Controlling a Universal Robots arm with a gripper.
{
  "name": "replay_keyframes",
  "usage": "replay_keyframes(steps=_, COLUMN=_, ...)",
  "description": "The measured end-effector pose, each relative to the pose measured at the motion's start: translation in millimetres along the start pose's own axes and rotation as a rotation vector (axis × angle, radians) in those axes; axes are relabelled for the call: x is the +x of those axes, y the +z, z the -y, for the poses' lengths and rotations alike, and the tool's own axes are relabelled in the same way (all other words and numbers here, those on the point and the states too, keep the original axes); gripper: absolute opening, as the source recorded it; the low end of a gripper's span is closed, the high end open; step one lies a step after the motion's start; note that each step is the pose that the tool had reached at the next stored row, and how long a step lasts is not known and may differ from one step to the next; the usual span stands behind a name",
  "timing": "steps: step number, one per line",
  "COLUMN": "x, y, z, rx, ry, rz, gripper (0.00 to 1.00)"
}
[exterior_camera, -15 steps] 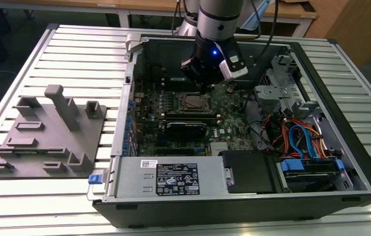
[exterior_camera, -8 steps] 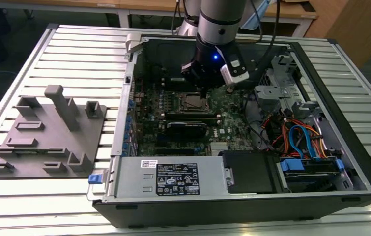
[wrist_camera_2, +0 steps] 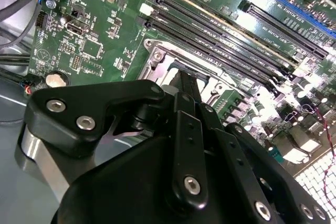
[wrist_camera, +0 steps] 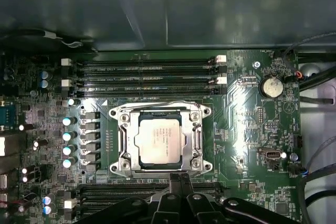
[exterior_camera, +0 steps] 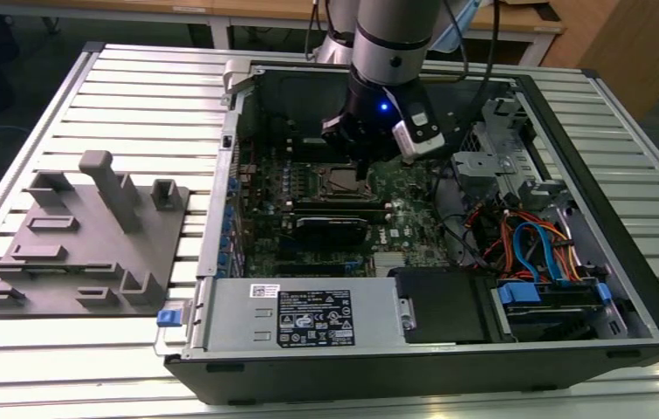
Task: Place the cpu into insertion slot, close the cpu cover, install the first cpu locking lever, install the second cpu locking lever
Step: 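Install the second cpu locking lever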
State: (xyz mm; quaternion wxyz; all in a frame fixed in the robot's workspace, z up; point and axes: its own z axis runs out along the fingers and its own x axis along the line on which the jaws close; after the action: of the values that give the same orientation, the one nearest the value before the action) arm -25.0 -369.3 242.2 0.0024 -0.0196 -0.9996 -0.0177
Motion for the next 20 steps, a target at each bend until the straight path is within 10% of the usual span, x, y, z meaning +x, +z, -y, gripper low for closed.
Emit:
replay_keyframes(steps=4, x=-0.1, y=0.0, z=0.3, rx=-0.0064, ry=0.0, rz=-0.0002, gripper=0.1)
replay_keyframes(steps=8, x=-0.2, y=-0.1, z=3.8, rx=-0.0445, ry=0.0, rz=-0.0021, gripper=0.1)
replay_keyframes(steps=20, x=6.8, y=5.1, z=18.7, rx=-0.0462, ry=0.0, rz=-0.015, gripper=0.1)
